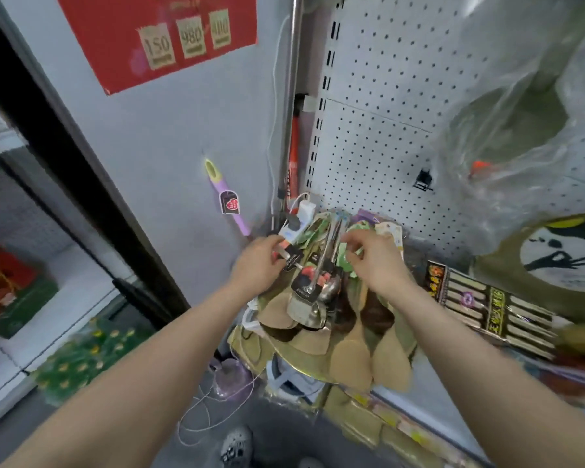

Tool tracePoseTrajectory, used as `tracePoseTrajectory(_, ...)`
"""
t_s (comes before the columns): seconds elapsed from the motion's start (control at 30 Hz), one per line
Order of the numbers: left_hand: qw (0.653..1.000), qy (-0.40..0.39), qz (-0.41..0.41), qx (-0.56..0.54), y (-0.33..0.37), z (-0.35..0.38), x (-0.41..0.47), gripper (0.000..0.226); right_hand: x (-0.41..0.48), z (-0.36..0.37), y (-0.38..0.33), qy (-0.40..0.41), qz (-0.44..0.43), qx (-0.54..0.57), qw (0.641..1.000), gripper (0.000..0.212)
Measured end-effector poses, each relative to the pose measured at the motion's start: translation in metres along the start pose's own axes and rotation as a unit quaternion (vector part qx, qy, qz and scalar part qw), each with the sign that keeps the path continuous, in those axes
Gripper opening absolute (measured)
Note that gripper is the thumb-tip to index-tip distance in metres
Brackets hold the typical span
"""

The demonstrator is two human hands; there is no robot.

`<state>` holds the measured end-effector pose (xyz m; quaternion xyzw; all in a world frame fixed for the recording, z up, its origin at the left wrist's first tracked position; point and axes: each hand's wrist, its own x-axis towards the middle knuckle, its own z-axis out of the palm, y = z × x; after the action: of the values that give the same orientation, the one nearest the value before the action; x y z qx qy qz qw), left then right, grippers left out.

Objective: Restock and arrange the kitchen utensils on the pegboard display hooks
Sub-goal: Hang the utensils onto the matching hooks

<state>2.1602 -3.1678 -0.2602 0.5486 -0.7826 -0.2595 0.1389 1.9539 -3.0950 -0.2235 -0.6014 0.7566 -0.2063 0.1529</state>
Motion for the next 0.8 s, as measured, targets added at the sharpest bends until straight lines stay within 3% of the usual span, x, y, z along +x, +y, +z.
tracePoseTrajectory(0.2,0.994,-0.103,0.006,0.031,-0.039,0.031,0.043,0.034,0.0,0.04,0.01,0.008,0.099,-0.014,0.995,0.028)
tracePoseTrajectory(0.37,0.991,-0.129,0.008,0.029,-0.057,0.067,0.057,0.023,0.001,0.062,0.028,0.018,0.162,-0.025,0.986,0.024)
tracePoseTrajectory(0.43,0.99,-0.136,-0.02,0.015,-0.058,0.084,0.064,0.019,0.003,0.069,0.037,0.022,0.176,-0.027,0.984,0.021)
tracePoseTrajectory(0.53,0.973,-0.175,-0.127,-0.08,-0.053,0.104,0.076,0.039,0.009,0.077,0.047,0.016,0.209,-0.021,0.978,0.021)
tracePoseTrajectory(0.6,0.948,-0.17,-0.192,-0.189,-0.046,0.115,0.086,0.038,0.015,0.081,0.05,0.018,0.208,-0.026,0.978,0.021)
tracePoseTrajectory(0.7,0.844,-0.157,-0.324,-0.398,-0.045,0.133,0.103,0.022,0.026,0.089,0.051,0.02,0.199,-0.042,0.979,0.023)
tracePoseTrajectory(0.8,0.766,-0.14,-0.394,-0.488,-0.055,0.152,0.119,0.024,0.044,0.098,0.044,0.009,0.182,-0.046,0.982,0.026)
